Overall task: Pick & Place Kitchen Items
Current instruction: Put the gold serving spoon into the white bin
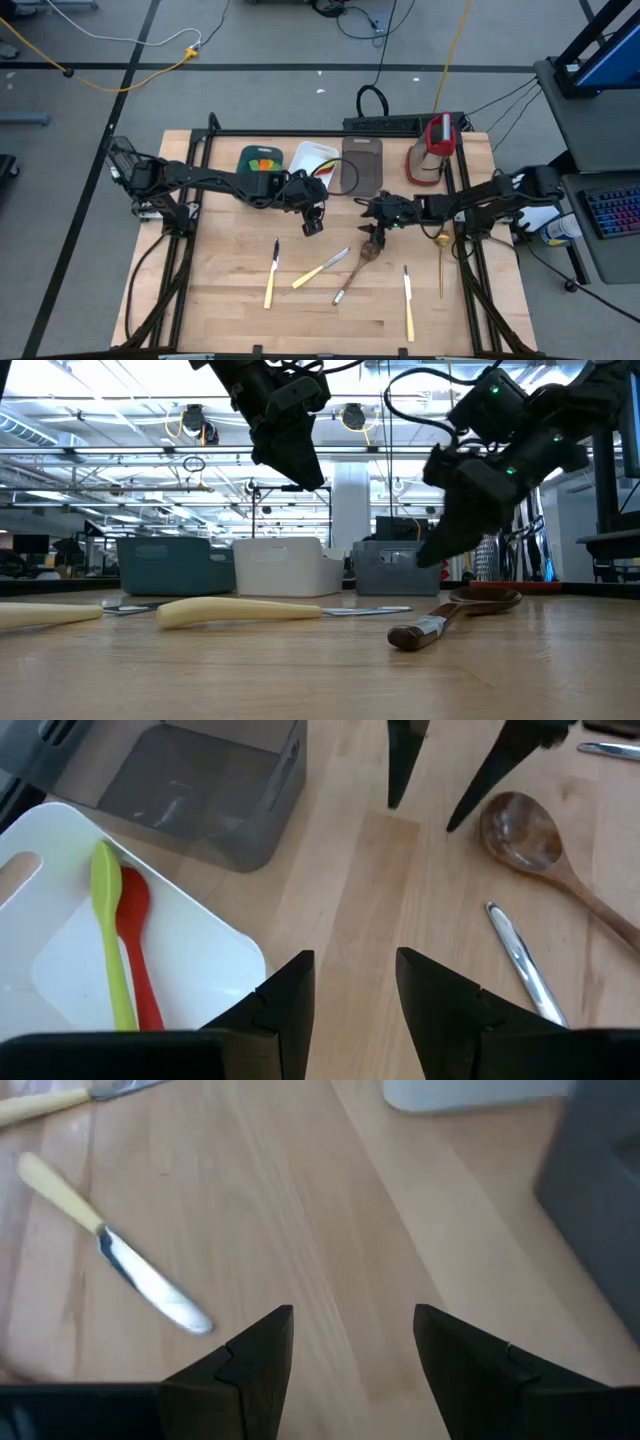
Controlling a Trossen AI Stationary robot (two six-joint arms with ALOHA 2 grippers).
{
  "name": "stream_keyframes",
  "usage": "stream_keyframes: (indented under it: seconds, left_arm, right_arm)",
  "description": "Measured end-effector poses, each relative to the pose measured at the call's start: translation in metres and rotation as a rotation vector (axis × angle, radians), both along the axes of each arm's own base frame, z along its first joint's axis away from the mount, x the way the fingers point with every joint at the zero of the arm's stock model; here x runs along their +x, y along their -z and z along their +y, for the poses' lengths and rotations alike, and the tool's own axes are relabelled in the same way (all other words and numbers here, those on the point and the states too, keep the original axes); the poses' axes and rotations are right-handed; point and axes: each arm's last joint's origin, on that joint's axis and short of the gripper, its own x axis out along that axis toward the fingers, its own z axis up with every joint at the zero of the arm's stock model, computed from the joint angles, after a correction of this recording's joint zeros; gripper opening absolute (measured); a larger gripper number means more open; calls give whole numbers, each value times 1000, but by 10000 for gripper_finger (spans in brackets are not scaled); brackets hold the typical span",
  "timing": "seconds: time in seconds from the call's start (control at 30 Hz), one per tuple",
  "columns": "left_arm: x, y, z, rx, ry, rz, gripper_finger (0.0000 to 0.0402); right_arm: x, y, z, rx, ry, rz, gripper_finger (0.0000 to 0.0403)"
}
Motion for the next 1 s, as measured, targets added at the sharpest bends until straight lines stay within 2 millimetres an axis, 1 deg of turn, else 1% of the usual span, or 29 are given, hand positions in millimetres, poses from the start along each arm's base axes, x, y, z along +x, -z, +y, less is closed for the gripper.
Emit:
stream_keyframes:
  seconds: [0.17,0.27,0.37,0.57,0.8,1.0]
  left_arm:
    - [0,0,2,11,-6,-1,147]
    - [0,0,4,12,-13,-1,147]
    - [0,0,6,12,-19,-2,147]
    - [0,0,9,13,-28,-3,147]
    - [0,0,11,35,-15,2,147]
    - [0,0,11,48,2,6,147]
  right_arm:
    - [-17,-15,3,81,58,40,201]
    - [-30,-23,10,131,72,67,201]
    - [-42,-28,18,208,113,115,201]
    - [-67,-25,36,394,183,307,201]
    - [-83,-19,51,621,274,522,201]
    - [-96,-17,61,762,378,708,201]
